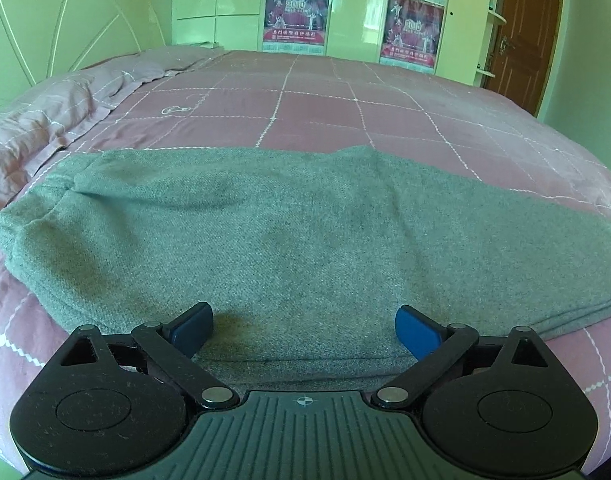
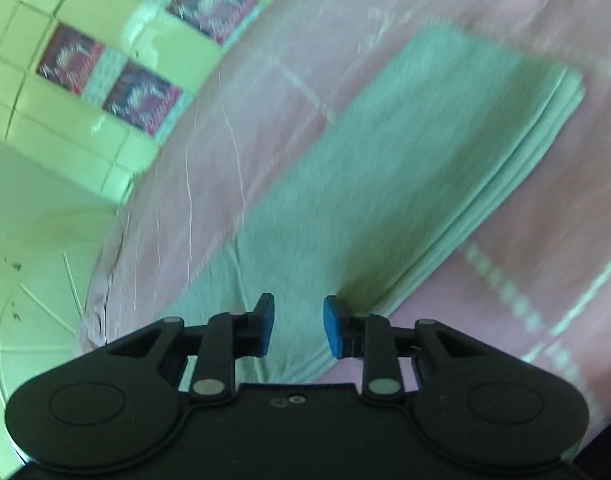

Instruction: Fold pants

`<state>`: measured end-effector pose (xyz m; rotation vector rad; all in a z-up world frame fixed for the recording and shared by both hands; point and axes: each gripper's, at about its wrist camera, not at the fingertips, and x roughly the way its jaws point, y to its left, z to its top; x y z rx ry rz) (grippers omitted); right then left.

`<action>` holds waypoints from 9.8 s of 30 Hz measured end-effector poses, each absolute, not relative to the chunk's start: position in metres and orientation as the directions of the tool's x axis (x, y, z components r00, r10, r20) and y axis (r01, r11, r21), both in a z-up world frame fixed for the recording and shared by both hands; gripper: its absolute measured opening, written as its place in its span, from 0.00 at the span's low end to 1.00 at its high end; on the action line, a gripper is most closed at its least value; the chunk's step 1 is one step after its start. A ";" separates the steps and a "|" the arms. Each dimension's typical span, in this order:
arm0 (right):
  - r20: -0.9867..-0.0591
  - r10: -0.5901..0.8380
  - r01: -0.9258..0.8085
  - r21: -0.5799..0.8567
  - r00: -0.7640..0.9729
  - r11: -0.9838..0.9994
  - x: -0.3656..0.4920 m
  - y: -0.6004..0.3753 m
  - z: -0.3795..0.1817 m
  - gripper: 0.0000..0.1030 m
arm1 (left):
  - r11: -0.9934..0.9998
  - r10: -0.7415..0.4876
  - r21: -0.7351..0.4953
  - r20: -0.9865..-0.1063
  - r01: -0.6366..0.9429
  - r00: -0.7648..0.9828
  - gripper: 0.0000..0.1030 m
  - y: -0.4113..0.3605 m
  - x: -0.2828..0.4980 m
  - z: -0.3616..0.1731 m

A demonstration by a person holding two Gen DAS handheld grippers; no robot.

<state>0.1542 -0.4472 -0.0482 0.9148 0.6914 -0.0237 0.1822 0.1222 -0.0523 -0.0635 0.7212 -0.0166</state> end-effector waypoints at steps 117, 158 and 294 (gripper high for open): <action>-0.627 0.133 0.031 0.244 0.767 0.969 0.255 -0.373 -0.058 0.00 | 0.995 0.103 0.063 -0.685 -0.082 0.721 1.00 0.162 0.245 -0.067; -0.489 0.138 0.404 0.824 0.862 0.396 0.134 -0.530 -0.096 0.29 | 0.996 -0.087 -0.082 -0.612 0.047 0.786 1.00 0.046 0.210 -0.046; -0.436 0.424 0.047 0.739 0.794 0.673 0.203 -0.331 -0.068 0.50 | 0.617 -0.403 -0.771 -0.480 -0.155 0.779 0.18 0.066 0.212 -0.116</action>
